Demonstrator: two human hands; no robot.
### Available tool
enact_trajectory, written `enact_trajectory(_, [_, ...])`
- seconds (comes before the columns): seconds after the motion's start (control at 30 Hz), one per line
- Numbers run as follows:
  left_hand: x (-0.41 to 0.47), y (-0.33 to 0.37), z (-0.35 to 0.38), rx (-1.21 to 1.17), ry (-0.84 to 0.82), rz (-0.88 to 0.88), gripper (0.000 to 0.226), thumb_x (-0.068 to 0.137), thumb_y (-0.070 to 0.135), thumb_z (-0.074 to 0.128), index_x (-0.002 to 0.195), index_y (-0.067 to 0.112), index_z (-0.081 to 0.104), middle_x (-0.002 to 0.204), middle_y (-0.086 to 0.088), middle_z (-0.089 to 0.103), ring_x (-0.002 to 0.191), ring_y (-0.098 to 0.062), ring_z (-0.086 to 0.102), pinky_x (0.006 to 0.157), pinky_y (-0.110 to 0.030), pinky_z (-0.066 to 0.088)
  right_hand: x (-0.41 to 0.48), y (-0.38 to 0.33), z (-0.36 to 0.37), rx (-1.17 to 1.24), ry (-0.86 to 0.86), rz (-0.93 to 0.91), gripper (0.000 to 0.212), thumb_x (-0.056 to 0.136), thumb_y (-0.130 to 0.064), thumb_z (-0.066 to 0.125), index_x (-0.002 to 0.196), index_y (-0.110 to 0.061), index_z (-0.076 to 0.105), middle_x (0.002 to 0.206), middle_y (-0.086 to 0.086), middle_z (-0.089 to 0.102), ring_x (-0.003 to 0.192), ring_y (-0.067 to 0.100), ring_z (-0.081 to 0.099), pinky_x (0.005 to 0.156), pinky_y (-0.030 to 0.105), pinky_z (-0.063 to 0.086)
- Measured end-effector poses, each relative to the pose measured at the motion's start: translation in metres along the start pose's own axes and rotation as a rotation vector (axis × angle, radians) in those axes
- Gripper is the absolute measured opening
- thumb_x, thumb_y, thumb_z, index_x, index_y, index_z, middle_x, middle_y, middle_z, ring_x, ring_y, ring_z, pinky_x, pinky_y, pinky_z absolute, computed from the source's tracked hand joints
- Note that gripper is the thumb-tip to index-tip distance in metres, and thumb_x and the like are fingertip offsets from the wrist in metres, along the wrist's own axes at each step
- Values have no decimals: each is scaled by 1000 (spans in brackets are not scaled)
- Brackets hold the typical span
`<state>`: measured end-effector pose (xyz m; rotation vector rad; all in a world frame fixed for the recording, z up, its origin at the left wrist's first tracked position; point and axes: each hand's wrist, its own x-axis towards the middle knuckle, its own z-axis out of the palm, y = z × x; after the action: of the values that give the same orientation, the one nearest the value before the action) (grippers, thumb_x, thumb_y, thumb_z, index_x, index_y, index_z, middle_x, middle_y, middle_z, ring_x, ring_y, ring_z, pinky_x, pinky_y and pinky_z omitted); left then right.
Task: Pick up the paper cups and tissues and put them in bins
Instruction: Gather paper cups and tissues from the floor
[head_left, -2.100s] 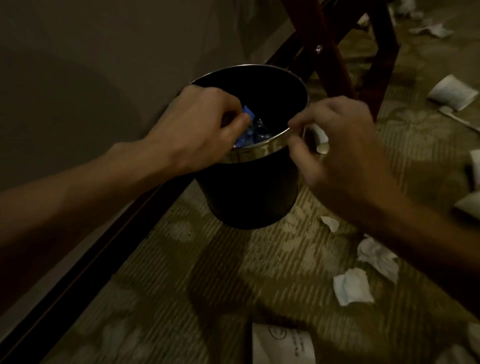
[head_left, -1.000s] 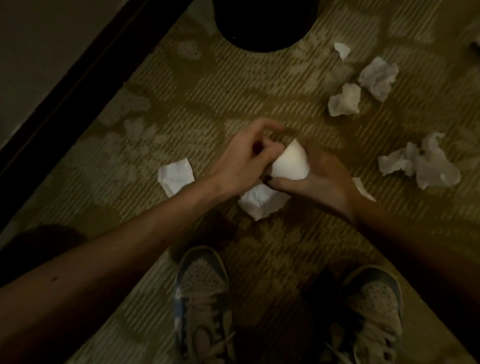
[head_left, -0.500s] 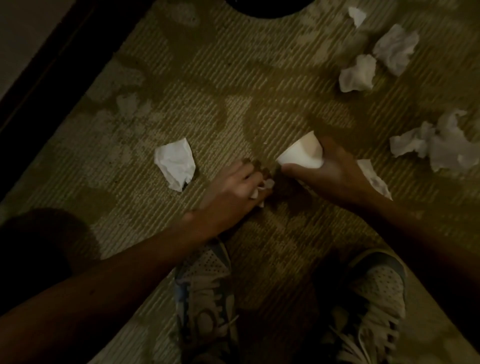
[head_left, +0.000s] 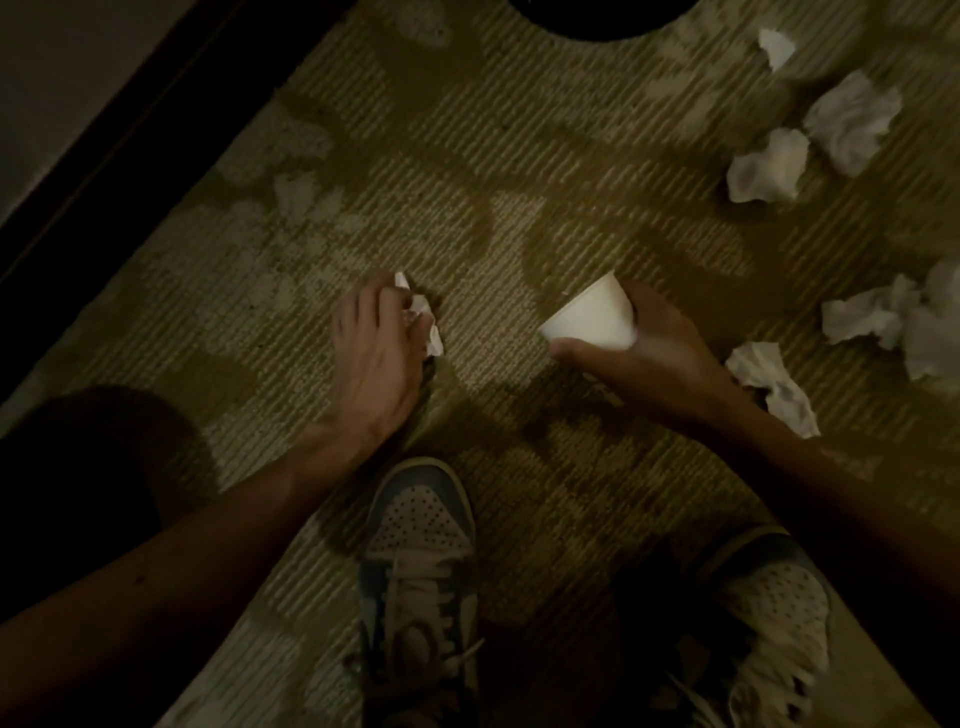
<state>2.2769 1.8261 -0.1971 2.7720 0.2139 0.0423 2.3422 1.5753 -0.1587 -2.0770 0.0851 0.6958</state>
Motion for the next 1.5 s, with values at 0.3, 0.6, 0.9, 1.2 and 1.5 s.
enact_trajectory(0.3, [6, 21, 2, -226, 34, 100, 31, 101, 26, 47, 88, 6, 66, 81, -6, 58, 77, -19, 53, 73, -22, 32, -7, 4, -25, 26, 47, -4, 77, 62, -66, 77, 122, -25, 54, 101, -15, 60, 88, 4, 60, 64, 22, 50])
enact_trajectory(0.6, [19, 147, 26, -642, -239, -13, 67, 90, 62, 40, 47, 13, 48, 53, 2, 51, 50, -9, 52, 55, -26, 39, -40, 58, -118, 344, 228, 184, 26, 83, -53, 64, 93, -30, 63, 76, -15, 74, 70, 6, 72, 54, 22, 53])
enact_trajectory(0.9, [18, 195, 50, -832, -604, 39, 22, 102, 41, 44, 117, 29, 54, 88, 7, 61, 46, 0, 58, 40, -18, 42, -54, 67, -113, 752, 129, 338, 45, 77, -53, 60, 112, -24, 66, 100, 8, 74, 84, 24, 71, 65, 36, 56])
enact_trajectory(1.2, [9, 210, 66, -987, -715, -86, 52, 98, 54, 33, 139, 25, 46, 93, -10, 71, 72, -21, 72, 62, -42, 60, -59, 69, -104, 1269, -62, 335, 68, 84, -54, 50, 132, -6, 55, 123, 20, 60, 116, 35, 57, 103, 53, 43])
enact_trajectory(1.5, [22, 258, 34, -901, -522, -293, 68, 87, 73, 22, 71, 23, 65, 53, -4, 64, 48, -19, 64, 48, -34, 52, -57, 59, -120, 1601, -191, 155, 60, 84, -51, 59, 121, -5, 67, 116, 19, 68, 112, 32, 64, 96, 48, 50])
